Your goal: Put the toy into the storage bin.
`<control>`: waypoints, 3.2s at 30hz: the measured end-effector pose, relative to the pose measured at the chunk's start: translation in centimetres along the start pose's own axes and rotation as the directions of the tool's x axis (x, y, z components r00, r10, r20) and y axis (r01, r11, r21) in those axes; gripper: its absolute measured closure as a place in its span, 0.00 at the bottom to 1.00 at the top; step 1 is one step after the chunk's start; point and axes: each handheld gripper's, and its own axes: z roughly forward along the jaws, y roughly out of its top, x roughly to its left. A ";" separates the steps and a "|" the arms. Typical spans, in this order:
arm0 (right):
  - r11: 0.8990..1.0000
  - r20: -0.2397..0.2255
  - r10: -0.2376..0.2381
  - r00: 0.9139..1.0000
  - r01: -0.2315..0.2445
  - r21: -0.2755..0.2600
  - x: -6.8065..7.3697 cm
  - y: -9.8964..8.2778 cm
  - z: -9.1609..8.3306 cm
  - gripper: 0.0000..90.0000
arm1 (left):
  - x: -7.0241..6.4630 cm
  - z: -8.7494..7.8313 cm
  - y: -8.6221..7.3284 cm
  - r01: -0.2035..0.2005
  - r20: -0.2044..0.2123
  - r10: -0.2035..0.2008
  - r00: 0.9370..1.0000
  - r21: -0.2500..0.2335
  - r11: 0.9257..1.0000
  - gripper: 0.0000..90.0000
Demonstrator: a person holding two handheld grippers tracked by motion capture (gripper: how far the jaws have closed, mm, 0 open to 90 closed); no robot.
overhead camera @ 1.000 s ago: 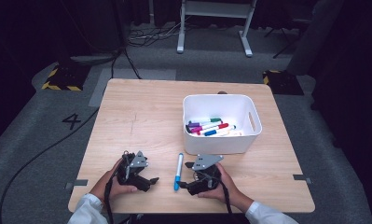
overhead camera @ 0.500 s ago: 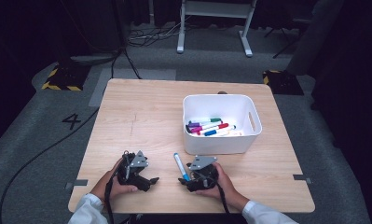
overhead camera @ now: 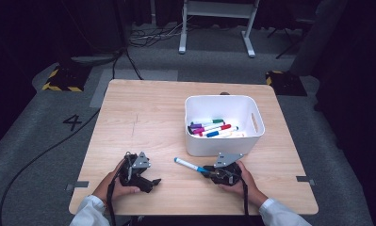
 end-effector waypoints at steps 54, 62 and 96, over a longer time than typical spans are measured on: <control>0.963 0.000 -0.220 0.975 0.217 -0.162 -2.4 2.2 -16.6 0.84 | 0.1 0.6 0.6 0.046 -0.039 -0.045 0.998 0.009 0.999 0.04; 0.957 0.104 -0.218 0.970 0.233 -0.173 -5.4 5.7 -20.3 0.84 | 0.1 0.6 0.6 0.045 -0.039 -0.044 0.998 0.008 0.999 0.04; 0.963 -0.099 -0.170 0.980 0.187 0.195 -12.2 10.2 -10.5 0.74 | 0.1 0.7 0.7 0.044 -0.035 -0.044 0.998 0.011 0.999 0.03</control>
